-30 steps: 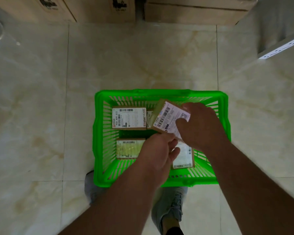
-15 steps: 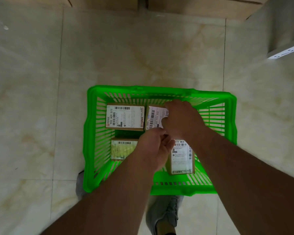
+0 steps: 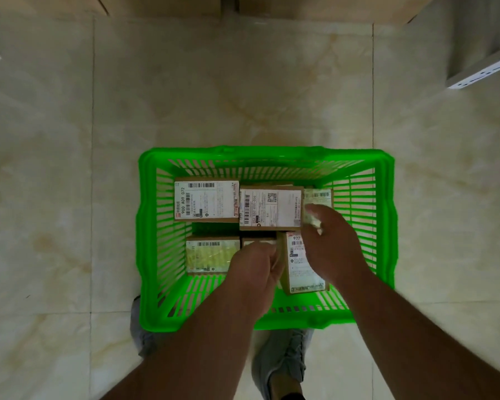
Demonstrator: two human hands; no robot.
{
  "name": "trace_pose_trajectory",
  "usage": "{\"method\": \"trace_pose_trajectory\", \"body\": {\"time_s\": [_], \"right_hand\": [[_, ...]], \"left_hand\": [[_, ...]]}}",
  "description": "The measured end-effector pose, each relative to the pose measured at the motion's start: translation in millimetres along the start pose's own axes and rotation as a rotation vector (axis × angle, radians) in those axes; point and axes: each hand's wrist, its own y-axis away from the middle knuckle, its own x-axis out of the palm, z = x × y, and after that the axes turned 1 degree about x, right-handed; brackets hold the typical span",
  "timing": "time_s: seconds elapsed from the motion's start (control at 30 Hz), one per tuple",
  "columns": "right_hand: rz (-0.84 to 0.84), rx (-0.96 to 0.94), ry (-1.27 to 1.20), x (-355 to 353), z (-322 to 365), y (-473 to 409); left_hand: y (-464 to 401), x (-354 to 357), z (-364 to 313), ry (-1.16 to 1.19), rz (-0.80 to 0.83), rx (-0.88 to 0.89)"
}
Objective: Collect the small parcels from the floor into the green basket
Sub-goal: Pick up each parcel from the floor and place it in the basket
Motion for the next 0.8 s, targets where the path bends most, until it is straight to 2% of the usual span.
{"method": "trace_pose_trajectory", "body": {"time_s": [0.07, 0.2, 0.47, 0.7, 0.8], "right_hand": [[-0.013, 0.133, -0.05, 0.5, -24.4, 14.1], [0.067, 0.293, -0.138, 8.5, -51.9, 26.8], [0.123, 0.319, -0.113, 19.4, -76.1, 14.9], [0.145, 0.345, -0.155, 24.1, -93.1, 11.3], [0.151, 0.371, -0.179, 21.8, -93.8, 12.6]], "left_hand": [[0.1, -6.4, 6.4, -0.108, -0.029, -0.024], [-3.7, -7.2, 11.0, -0.238, -0.066, -0.018], [-31.8, 13.9, -2.8, -0.352, -0.044, -0.002], [-35.9, 21.6, -12.7, -0.286, -0.053, 0.059], [-24.6, 24.0, -10.9, -0.368, -0.06, 0.044]]}}
